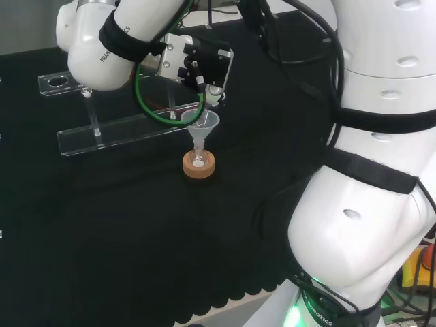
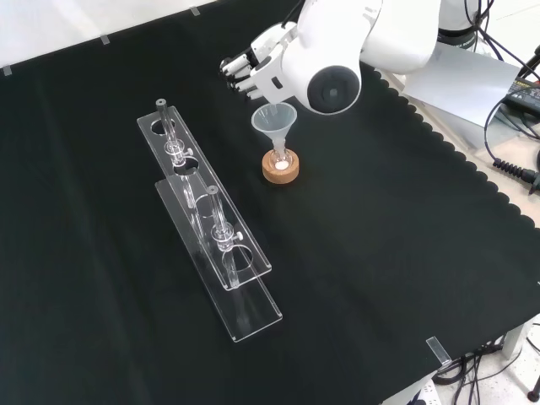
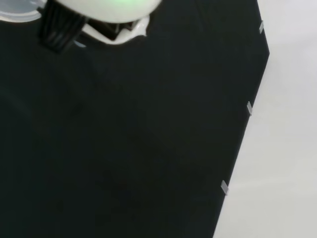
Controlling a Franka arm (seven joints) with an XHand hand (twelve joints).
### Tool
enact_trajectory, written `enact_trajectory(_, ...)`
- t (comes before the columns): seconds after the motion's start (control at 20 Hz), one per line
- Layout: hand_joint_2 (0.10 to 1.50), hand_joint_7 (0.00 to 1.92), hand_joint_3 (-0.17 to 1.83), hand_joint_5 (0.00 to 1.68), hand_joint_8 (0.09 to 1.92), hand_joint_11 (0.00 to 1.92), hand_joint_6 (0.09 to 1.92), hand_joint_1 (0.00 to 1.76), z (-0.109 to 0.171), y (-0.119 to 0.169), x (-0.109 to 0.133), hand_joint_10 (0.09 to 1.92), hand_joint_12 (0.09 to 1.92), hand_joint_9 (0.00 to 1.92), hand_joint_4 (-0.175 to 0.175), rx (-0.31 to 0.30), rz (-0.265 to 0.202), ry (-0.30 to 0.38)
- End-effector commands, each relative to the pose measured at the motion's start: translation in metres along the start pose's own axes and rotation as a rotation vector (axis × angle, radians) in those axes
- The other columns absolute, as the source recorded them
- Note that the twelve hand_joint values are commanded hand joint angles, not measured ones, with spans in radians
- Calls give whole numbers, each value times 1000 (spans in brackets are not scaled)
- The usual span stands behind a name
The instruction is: Pour all the NaCl from the weighing funnel into the round-bottom flask.
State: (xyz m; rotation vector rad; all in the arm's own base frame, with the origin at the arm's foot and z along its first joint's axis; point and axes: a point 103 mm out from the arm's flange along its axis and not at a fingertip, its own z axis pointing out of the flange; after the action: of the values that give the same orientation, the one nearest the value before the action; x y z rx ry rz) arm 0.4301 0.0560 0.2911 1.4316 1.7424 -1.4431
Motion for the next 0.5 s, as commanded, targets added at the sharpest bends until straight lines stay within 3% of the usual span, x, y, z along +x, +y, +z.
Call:
enact_trajectory(0.05, 650, 532, 822, 1112, 652, 326, 1028, 1086, 7, -3, -5, 520, 1335, 709, 175, -15, 0, 73)
enact_trajectory(0.5, 652, 534, 820, 1111, 652, 326, 1028, 1086, 17, -6, -10, 524, 1336, 714, 175, -19, 0, 169)
